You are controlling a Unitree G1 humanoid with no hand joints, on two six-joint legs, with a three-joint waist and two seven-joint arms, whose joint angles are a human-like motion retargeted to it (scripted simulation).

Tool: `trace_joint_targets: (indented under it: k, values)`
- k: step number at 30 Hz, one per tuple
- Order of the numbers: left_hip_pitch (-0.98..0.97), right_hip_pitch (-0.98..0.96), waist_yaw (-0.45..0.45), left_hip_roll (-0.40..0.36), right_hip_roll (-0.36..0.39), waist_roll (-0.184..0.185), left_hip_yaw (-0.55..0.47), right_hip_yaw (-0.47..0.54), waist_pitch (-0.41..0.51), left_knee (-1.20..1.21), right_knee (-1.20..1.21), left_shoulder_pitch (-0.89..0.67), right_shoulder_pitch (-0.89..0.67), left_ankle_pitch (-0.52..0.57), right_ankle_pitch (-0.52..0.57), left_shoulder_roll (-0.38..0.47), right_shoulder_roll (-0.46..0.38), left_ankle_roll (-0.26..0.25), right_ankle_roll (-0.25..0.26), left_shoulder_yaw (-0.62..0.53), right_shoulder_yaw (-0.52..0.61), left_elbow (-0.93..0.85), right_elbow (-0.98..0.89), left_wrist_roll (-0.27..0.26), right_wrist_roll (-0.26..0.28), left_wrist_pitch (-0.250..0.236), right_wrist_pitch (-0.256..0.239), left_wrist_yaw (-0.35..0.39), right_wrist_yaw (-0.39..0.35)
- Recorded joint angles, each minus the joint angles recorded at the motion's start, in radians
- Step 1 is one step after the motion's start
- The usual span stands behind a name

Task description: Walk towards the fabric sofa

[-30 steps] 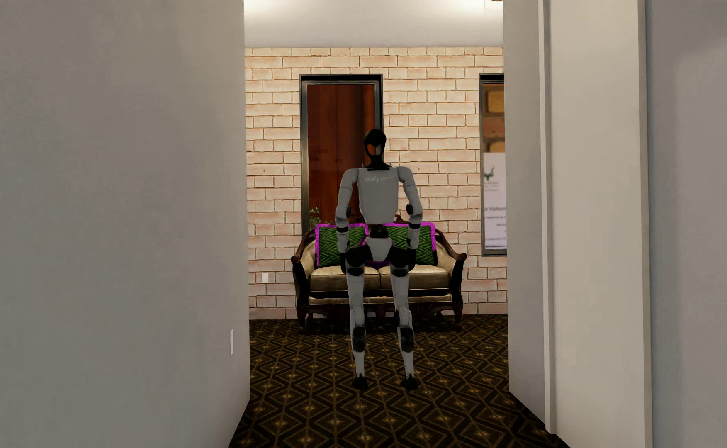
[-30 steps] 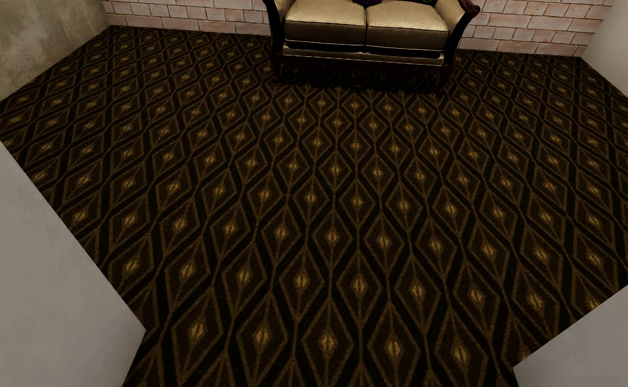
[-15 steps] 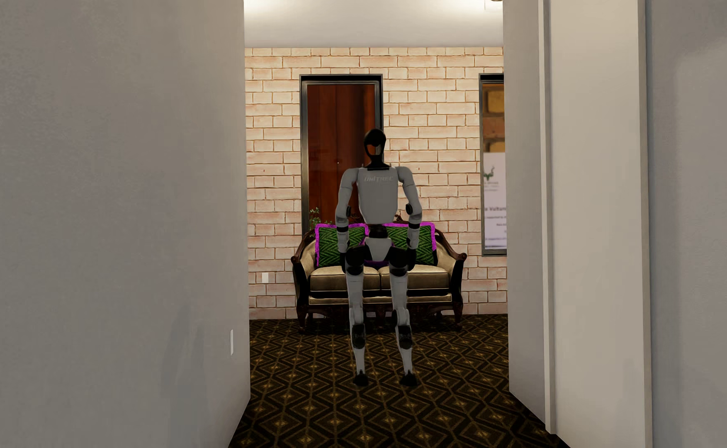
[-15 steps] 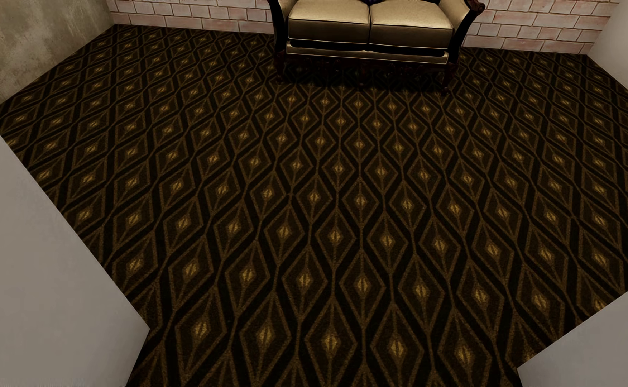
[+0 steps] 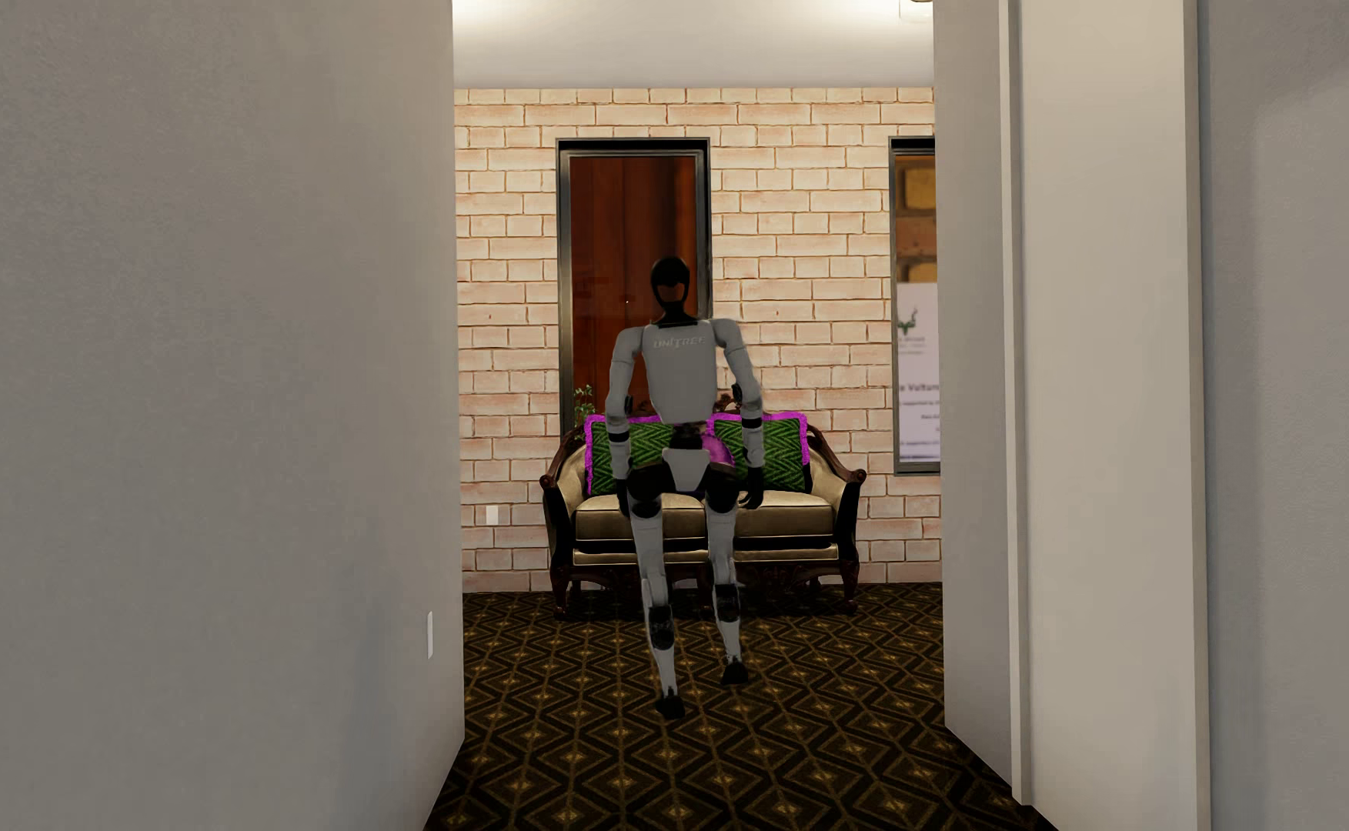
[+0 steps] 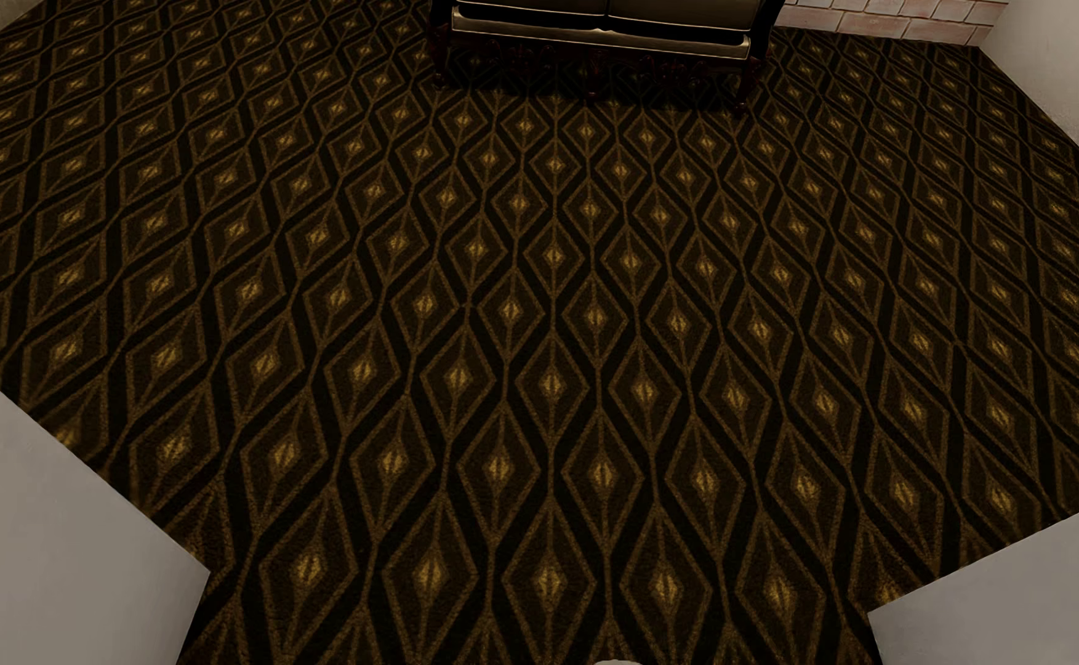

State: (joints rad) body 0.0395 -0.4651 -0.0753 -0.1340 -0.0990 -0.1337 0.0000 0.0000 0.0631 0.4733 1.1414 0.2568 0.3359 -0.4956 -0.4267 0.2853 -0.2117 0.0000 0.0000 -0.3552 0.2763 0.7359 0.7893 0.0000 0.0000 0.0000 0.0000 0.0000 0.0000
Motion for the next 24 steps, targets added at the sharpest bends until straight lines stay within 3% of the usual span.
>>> trace_joint_targets:
  k: [5,9,11,12,13,14,15,17,19,21,23,24]
  values:
    - [0.137,-0.244,-0.093,0.048,-0.012,0.029,0.000,0.000,0.036,-0.056,-0.301,-0.093,0.078,-0.105,0.167,-0.031,-0.010,0.000,0.000,0.074,-0.045,-0.300,0.065,0.000,0.000,0.000,0.000,0.000,0.000]
    - [0.297,-0.254,-0.123,0.076,-0.068,0.035,0.000,0.000,0.053,-0.026,-0.508,-0.187,0.084,-0.209,0.261,-0.060,-0.012,0.000,0.000,0.100,-0.129,-0.488,0.192,0.000,0.000,0.000,0.000,0.000,0.000]
    - [0.328,-0.260,-0.137,0.118,-0.058,0.073,0.000,0.000,0.031,-0.050,-0.428,-0.195,0.083,-0.098,0.404,-0.071,-0.028,0.000,0.000,0.087,-0.135,-0.520,0.226,0.000,0.000,0.000,0.000,0.000,0.000]
    - [0.327,-0.263,-0.133,0.131,-0.028,0.093,0.000,0.000,0.035,-0.031,-0.365,-0.186,0.064,0.059,0.429,-0.069,-0.035,0.000,0.000,0.074,-0.120,-0.513,0.245,0.000,0.000,0.000,0.000,0.000,0.000]
    - [0.285,-0.236,-0.118,0.130,0.003,0.097,0.000,0.000,0.044,0.078,-0.338,-0.175,0.038,0.309,0.411,-0.057,-0.039,0.000,0.000,0.054,-0.104,-0.491,0.247,0.000,0.000,0.000,0.000,0.000,0.000]
    - [0.200,-0.182,-0.094,0.125,0.032,0.097,0.000,0.000,0.053,0.262,-0.325,-0.171,0.014,0.584,0.371,-0.035,-0.042,0.000,0.000,0.011,-0.081,-0.446,0.235,0.000,0.000,0.000,0.000,0.000,0.000]
    - [0.073,-0.122,-0.074,0.122,0.053,0.107,0.000,0.000,0.057,0.498,-0.323,-0.176,-0.010,0.727,0.325,-0.015,-0.051,0.000,0.000,-0.044,-0.058,-0.389,0.205,0.000,0.000,0.000,0.000,0.000,0.000]
    - [-0.155,0.036,-0.047,0.119,0.072,0.120,0.000,0.000,0.071,0.908,-0.343,-0.164,-0.045,0.582,0.255,0.009,-0.067,0.000,0.000,-0.134,-0.046,-0.283,0.097,0.000,0.000,0.000,0.000,0.000,0.000]
    - [-0.371,0.201,0.008,0.112,0.083,0.109,0.000,0.000,0.060,1.003,-0.418,-0.106,-0.059,0.518,0.208,0.020,-0.070,0.000,0.000,-0.153,-0.061,-0.189,-0.061,0.000,0.000,0.000,0.000,0.000,0.000]
    - [-0.495,0.381,0.070,0.104,0.097,0.086,0.000,0.000,0.059,0.781,-0.504,-0.018,-0.074,0.620,0.153,0.033,-0.059,0.000,0.000,-0.119,-0.085,-0.105,-0.209,0.000,0.000,0.000,0.000,0.000,0.000]
    - [-0.548,0.538,0.122,0.095,0.094,0.068,0.000,0.000,0.050,0.407,-0.561,0.074,-0.097,0.723,0.090,0.035,-0.050,0.000,0.000,-0.048,-0.109,-0.031,-0.333,0.000,0.000,0.000,0.000,0.000,0.000]
    - [-0.541,0.623,0.142,0.100,0.101,0.075,0.000,0.000,0.050,0.220,-0.588,0.115,-0.108,0.698,0.060,0.029,-0.051,0.000,0.000,-0.008,-0.119,0.005,-0.386,0.000,0.000,0.000,0.000,0.000,0.000]
